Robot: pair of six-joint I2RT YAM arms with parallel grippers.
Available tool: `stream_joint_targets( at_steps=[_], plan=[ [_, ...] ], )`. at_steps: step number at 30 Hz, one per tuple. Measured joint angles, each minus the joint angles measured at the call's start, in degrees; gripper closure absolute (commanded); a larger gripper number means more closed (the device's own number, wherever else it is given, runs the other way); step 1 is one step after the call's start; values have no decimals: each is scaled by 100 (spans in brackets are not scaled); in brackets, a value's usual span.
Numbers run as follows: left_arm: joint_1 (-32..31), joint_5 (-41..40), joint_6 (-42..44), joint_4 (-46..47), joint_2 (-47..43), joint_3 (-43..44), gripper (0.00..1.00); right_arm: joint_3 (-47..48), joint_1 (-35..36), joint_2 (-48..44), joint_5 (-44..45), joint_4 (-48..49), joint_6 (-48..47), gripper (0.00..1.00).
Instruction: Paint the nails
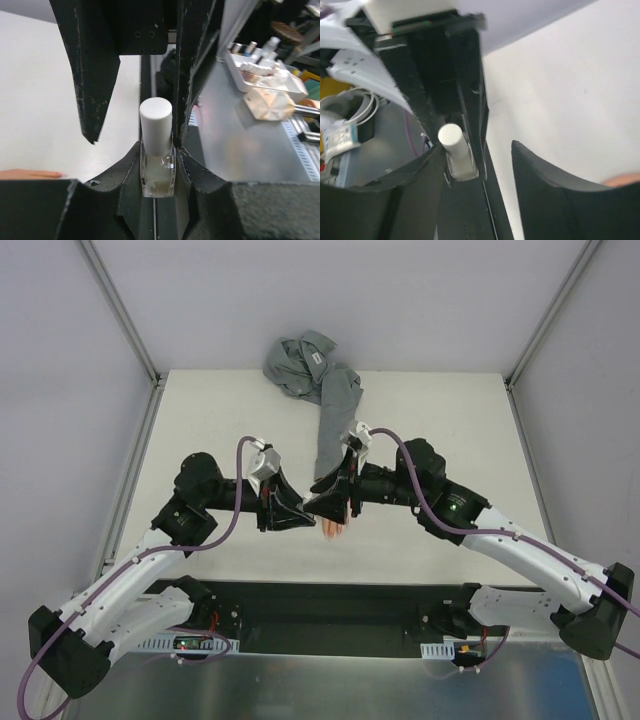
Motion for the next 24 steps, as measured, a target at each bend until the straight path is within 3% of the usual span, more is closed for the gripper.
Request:
stream_joint_targets(
  at_steps=[5, 10, 17, 24],
  plan=[
    [0, -1115, 553, -647, -103, 120, 100, 46, 90, -48, 1397, -603, 151, 29],
    [0, -1952, 789, -916, -107, 131, 100, 503, 649, -4, 2920, -1178, 321, 27],
    [0, -2570, 883, -1073, -122, 131, 100, 1661, 1331, 557, 5051, -1685, 809, 29],
    [-2, -3108, 894, -1106, -245, 131, 100, 1961, 1504, 1270, 5932, -1803, 1226, 37]
  ],
)
